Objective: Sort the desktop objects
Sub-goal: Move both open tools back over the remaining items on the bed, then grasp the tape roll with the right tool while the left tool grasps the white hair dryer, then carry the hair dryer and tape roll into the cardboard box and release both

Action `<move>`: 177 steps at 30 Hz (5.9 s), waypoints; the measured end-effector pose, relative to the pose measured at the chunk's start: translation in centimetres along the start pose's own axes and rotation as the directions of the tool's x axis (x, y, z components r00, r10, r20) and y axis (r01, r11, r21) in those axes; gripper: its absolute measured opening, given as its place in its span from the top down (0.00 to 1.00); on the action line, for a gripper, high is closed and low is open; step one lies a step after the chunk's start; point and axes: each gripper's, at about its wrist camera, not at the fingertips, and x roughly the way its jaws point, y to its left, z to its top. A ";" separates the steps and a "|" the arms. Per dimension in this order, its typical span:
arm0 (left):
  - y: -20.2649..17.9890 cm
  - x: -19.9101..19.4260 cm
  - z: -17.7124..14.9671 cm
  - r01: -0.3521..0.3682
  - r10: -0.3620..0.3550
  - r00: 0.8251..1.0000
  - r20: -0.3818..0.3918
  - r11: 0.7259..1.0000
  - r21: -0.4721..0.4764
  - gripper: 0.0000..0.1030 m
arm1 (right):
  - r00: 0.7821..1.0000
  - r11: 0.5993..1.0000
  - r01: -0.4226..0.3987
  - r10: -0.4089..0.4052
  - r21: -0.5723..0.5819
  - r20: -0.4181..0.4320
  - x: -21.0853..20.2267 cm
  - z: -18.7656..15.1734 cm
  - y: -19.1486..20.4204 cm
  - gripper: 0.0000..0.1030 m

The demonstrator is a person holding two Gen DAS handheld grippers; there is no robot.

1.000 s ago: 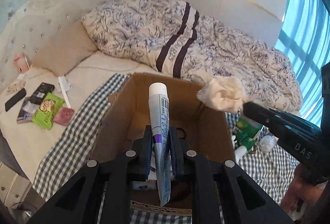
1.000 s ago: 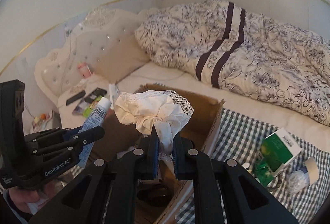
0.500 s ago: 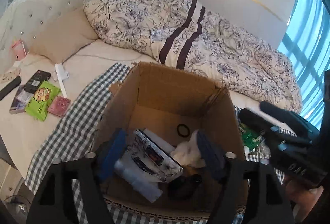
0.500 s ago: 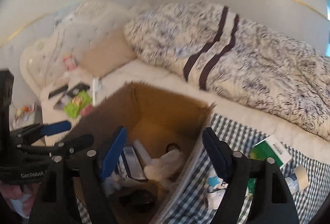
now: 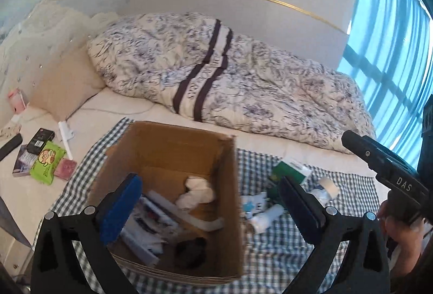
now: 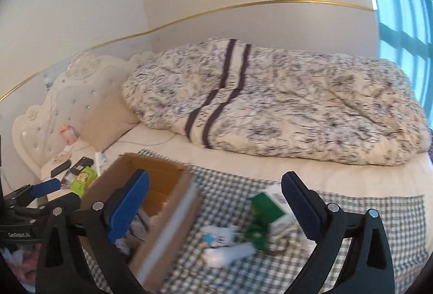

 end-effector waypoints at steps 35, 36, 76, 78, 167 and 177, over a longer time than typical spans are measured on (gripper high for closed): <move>-12.9 18.7 -12.7 0.113 -0.044 0.954 -0.295 0.969 0.221 0.00 | 0.919 0.967 0.255 -0.234 0.026 -0.316 9.0 -12.2 -20.3 0.04; -13.0 19.1 -12.8 0.111 -0.040 0.953 -0.300 0.968 0.226 0.00 | 0.917 0.967 0.254 -0.238 0.011 -0.320 9.6 -12.2 -20.4 0.04; -12.9 18.3 -12.7 0.252 -0.189 0.926 -0.325 0.954 0.162 0.04 | 0.956 0.966 0.071 0.005 0.248 -0.293 3.3 -13.9 -19.9 0.97; -13.0 19.7 -13.0 0.246 -0.170 0.918 -0.357 0.953 0.177 0.04 | 0.958 0.966 0.062 0.013 0.252 -0.287 3.1 -13.8 -19.6 0.97; 10.7 6.5 -2.9 -0.160 0.155 0.973 -0.173 0.987 -0.012 0.46 | 0.856 0.906 -0.406 0.329 -0.124 -0.398 13.0 -4.6 16.4 0.86; 10.3 4.5 -1.4 -0.179 0.176 0.979 -0.107 0.984 -0.025 0.32 | 0.886 0.915 -0.394 0.352 -0.092 -0.301 10.8 -2.9 14.4 0.45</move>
